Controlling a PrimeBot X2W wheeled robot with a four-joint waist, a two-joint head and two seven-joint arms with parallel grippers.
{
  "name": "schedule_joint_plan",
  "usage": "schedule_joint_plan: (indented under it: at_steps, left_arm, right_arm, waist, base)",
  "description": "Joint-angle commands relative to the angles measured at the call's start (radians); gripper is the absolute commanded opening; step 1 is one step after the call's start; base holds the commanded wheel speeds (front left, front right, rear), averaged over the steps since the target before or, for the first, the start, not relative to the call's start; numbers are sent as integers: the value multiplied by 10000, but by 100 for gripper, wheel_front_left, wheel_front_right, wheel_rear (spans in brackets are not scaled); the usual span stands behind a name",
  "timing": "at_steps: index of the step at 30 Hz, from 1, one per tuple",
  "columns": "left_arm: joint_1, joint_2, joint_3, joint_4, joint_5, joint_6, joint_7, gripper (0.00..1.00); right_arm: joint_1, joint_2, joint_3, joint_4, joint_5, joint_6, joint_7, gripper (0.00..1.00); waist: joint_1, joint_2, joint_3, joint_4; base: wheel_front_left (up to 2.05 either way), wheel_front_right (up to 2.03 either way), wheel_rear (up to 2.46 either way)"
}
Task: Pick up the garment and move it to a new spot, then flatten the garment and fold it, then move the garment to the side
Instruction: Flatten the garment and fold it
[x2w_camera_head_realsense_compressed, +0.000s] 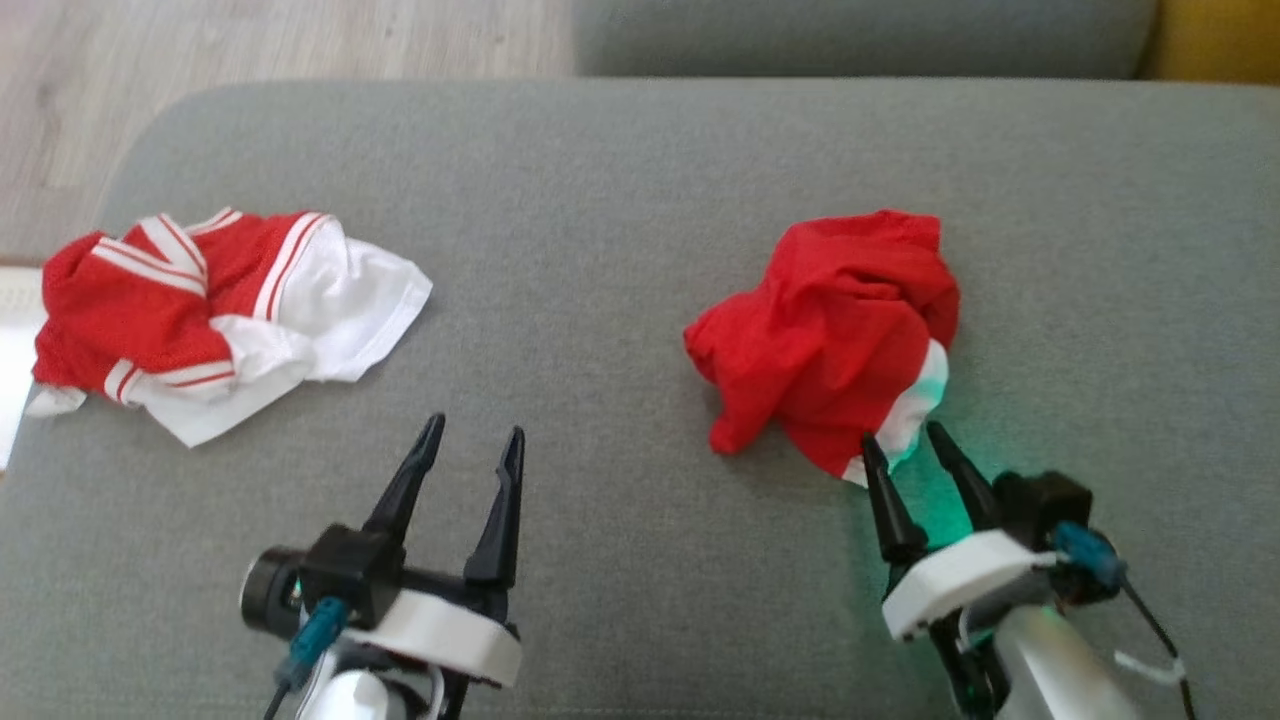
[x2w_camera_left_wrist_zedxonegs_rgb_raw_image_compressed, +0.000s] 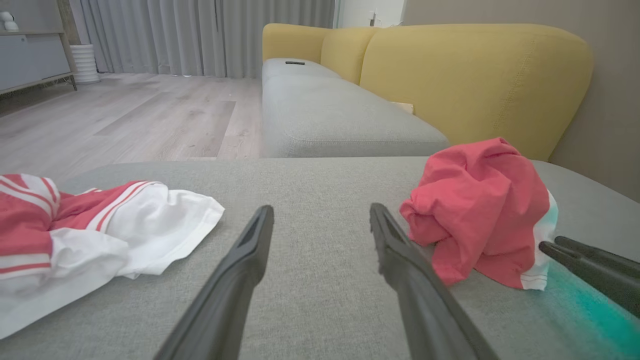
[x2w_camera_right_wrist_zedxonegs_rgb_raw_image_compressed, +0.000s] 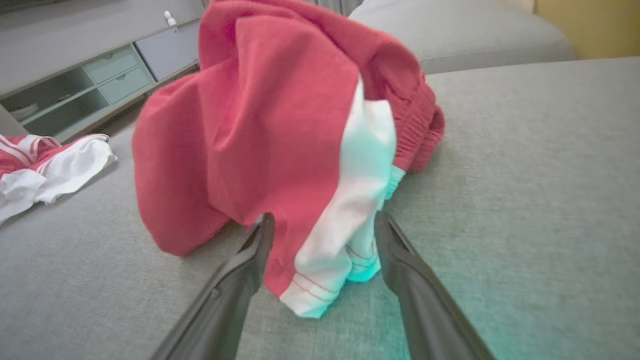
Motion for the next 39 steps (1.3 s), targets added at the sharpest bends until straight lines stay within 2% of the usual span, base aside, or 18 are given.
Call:
schedule_joint_plan:
  at_steps: [1,5,6,7,8,11,15,20,24,30,35,39]
  left_arm:
    - [-429,-26,223,-384,33,2,-61,100]
    - [-570,-26,161,-389,-20,36,-61,100]
    - [-605,-26,155,-387,-34,47,-61,100]
    - [-633,-26,160,-387,-48,60,-61,100]
    - [-663,-26,169,-387,-58,69,-61,100]
    - [-727,-26,230,-388,-76,110,-61,100]
    - [-759,-26,374,-418,-74,177,-61,100]
    - [-824,-26,462,-450,-34,136,-61,100]
    - [-903,-26,410,-416,-53,112,-61,100]
    - [-870,-26,260,-365,-116,126,-61,100]
    - [-757,-26,228,-326,-139,122,-61,100]
    - [-711,-26,266,-338,-134,121,-61,100]
  right_arm:
    - [-480,-43,209,275,-114,75,-38,100]
    - [-886,-43,450,967,-75,75,-38,100]
    - [-1008,-43,509,1218,-117,75,-38,75]
    - [-1131,-44,550,1406,-184,75,-38,17]
    - [-1229,-60,489,1565,-263,75,-38,0]
    - [-1428,-183,199,1776,-712,75,-38,0]
    - [-1582,-456,-813,1209,-1886,75,-38,0]
    - [-1988,-481,-2697,-368,-3858,75,-38,0]
    - [-2551,-290,-3401,-1942,-5085,75,-38,0]
    - [-3446,-134,-2759,-3713,-5592,75,-38,0]
    - [-3842,-76,-1856,-4729,-5176,75,-38,0]
    - [-3812,-56,-1621,-5311,-4911,75,-38,0]
  waist:
    - [-3,0,235,161]
    - [-3,0,371,246]
    - [-3,0,400,261]
    - [-3,0,425,271]
    - [-3,0,453,281]
    - [-3,0,486,260]
    - [-3,0,511,71]
    - [-3,0,464,-199]
    - [-3,0,325,-278]
    - [-3,0,12,-127]
    - [-3,0,-175,77]
    - [-3,0,-201,159]
  base:
    - [0,0,0]
    - [0,0,0]
    - [0,0,0]
    - [0,0,0]
    - [0,0,0]
    - [0,0,0]
    - [0,0,0]
    - [0,0,0]
    - [0,0,0]
    - [0,0,0]
    - [0,0,0]
    - [0,0,0]
